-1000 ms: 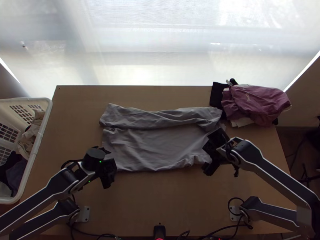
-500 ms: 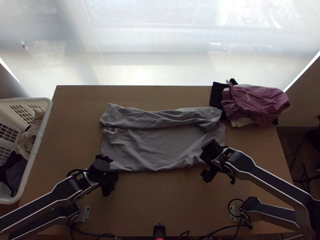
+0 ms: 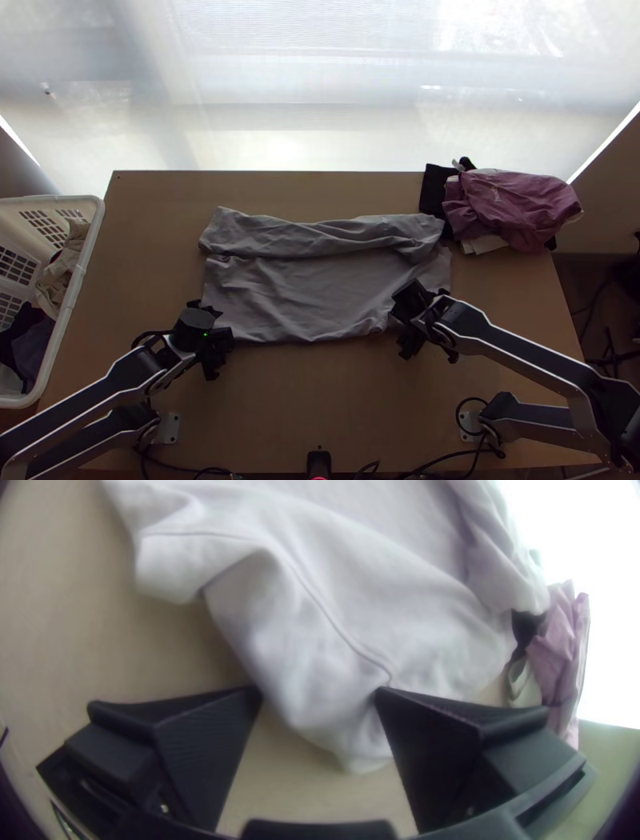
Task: Fold the t-shirt
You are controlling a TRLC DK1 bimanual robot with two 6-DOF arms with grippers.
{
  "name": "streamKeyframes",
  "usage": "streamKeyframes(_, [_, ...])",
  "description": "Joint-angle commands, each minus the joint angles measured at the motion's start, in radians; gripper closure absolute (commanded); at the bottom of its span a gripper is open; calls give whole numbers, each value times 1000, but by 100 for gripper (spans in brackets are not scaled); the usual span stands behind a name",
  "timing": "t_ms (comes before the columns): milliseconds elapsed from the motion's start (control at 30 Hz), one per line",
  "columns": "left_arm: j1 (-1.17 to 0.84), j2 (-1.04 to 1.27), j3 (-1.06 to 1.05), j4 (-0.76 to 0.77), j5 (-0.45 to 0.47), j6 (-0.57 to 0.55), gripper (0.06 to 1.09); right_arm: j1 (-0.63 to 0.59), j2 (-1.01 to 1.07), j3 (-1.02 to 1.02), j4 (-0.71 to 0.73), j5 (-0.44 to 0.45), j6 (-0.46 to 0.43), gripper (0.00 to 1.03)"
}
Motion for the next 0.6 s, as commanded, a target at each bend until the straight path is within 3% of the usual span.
streamKeyframes(0, [49, 29, 8, 12, 27, 15, 59, -5, 40, -11, 71, 11, -45, 58])
streamKeyframes(100, [78, 29, 10, 14, 53, 15, 83, -4, 39, -3, 75, 7, -71, 89])
streamKeyframes(167, [92, 32, 14, 15, 65, 15, 95, -2, 36, 5, 75, 7, -79, 100])
streamKeyframes(267, [109, 30, 37, -8, 75, 13, 104, -2, 13, 25, 60, -1, -74, 100])
streamKeyframes(400, [131, 9, 85, -87, 92, -1, 105, -11, -30, 78, -40, -68, -56, 100])
streamKeyframes(567, [163, -53, 180, -290, 157, -53, 105, -7, -110, 138, -255, -245, -31, 100])
